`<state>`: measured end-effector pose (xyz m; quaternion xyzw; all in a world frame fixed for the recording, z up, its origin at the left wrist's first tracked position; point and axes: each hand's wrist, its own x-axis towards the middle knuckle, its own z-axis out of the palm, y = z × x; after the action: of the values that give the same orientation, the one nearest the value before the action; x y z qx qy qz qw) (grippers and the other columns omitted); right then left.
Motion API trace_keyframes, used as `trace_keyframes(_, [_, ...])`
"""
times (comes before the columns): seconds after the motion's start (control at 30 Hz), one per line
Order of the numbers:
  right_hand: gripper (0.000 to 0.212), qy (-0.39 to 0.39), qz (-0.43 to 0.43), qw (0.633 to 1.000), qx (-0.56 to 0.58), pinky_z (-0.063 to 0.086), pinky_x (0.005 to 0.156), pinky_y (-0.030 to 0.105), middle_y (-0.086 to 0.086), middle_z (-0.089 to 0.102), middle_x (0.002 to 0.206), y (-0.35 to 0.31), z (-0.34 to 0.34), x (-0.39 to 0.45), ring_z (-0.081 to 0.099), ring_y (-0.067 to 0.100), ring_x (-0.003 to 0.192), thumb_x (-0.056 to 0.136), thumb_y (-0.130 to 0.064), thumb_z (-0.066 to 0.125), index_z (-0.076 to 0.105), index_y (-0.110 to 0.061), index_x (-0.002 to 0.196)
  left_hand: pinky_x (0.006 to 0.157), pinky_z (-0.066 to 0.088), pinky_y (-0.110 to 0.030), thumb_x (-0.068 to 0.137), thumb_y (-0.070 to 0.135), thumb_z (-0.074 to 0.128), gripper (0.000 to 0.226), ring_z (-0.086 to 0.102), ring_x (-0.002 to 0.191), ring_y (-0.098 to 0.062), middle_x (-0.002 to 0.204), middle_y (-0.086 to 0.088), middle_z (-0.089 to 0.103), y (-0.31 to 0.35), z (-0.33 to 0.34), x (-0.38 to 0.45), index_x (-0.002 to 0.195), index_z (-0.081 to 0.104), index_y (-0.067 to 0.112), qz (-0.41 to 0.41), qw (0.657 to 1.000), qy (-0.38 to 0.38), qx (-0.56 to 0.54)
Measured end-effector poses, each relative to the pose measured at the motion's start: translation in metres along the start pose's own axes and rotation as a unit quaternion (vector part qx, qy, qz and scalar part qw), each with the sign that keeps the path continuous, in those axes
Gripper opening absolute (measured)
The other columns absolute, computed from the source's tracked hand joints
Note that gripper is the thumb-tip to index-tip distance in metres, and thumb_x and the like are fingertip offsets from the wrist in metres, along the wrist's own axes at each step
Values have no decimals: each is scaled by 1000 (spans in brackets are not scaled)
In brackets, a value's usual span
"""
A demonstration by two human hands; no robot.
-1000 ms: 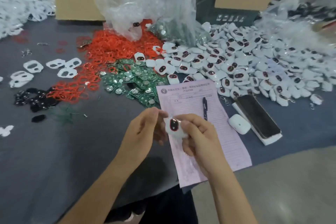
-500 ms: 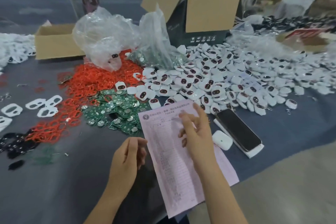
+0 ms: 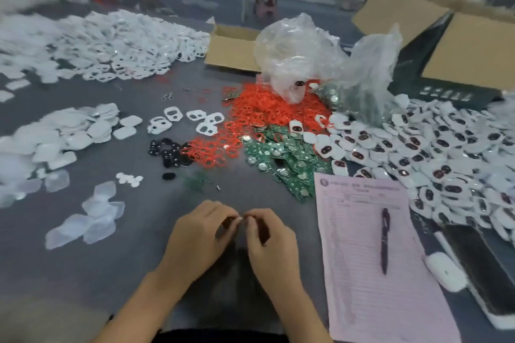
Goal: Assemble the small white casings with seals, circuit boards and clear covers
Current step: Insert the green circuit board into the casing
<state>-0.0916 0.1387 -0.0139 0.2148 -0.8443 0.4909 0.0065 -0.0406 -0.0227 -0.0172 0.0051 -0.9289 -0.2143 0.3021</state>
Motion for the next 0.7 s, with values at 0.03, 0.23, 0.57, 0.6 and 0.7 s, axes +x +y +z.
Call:
trace_keyframes(0.03, [12,-15,-24,999,-41,52,69,24,-23,69,90,-4,8,3,65,2,82,95,-40,53,63,-38,101,65,48,-25,98,36,59,20,59,81,-10,88,10,64,-10,-9,-5,92,71,22,-10,1000,-4,3])
trace_keyframes(0.23, [14,-65,-159,971,-168,53,60,34,-12,72,87,-34,60,25,65,12,74,88,-24,67,68,-32,99,80,50,-39,97,33,59,19,61,91,-20,94,6,65,-58,-52,-33,98,71,19,-78,996,-2,41])
trace_keyframes(0.57, [10,-126,-262,949,-122,56,63,39,-9,73,101,-76,128,36,68,18,77,92,-21,68,72,-22,101,88,39,-38,90,36,67,20,57,99,-23,102,6,64,-88,-91,-78,108,71,26,-214,951,168,145])
trace_keyframes(0.6, [8,-133,-257,950,-116,56,64,39,-10,72,101,-81,135,37,67,15,76,94,-22,67,71,-23,101,86,40,-38,90,36,67,21,55,97,-21,101,7,63,-91,-97,-84,108,69,26,-246,943,190,120])
trace_keyframes(0.7, [7,-133,-246,955,-102,53,66,35,-12,71,100,-90,153,40,61,10,74,96,-21,66,71,-24,100,87,43,-35,94,26,70,20,48,95,-12,102,9,57,-97,-114,-104,113,64,25,-329,916,223,52])
